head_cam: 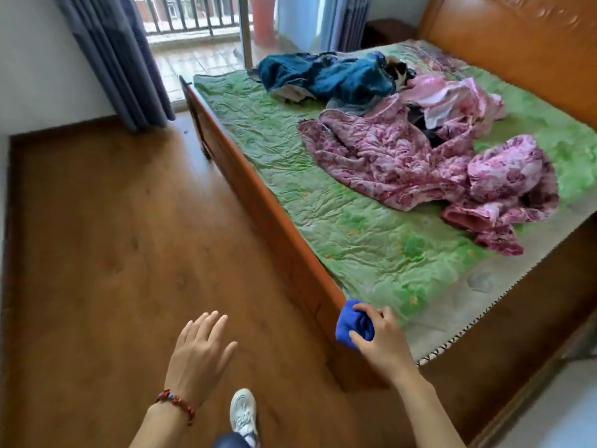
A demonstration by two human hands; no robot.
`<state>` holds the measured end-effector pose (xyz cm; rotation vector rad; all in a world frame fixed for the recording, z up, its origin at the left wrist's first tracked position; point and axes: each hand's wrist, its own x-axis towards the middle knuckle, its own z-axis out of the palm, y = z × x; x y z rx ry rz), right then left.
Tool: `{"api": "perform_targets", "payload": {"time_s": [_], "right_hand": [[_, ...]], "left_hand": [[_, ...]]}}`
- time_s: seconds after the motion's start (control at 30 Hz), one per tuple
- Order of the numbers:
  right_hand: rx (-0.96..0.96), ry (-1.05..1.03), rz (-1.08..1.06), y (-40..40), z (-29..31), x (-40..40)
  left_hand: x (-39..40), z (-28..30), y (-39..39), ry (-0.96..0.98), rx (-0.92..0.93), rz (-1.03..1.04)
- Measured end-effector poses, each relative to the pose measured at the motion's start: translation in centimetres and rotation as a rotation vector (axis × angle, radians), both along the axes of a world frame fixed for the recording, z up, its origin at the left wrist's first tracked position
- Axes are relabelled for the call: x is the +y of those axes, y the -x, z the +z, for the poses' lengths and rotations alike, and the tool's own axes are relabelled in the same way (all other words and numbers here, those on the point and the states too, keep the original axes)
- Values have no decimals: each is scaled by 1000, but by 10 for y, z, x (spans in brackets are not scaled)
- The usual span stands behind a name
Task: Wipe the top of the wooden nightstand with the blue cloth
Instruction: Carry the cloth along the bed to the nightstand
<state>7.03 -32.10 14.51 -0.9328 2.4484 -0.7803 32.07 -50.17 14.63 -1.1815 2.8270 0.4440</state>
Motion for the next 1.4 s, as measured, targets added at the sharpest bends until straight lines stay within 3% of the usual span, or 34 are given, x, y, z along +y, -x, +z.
{"api": "perform_targets", "payload": {"time_s": [0.5, 1.03, 1.4], "right_hand": [[16, 41, 353, -37, 16, -283], [5, 137, 609, 70, 19, -622], [-2, 158, 618, 99, 9, -854]], "left_hand": [[-200, 19, -71, -4, -40, 328], [-479, 33, 35, 43, 4, 515], [-707, 27, 63, 66, 11, 523]]}}
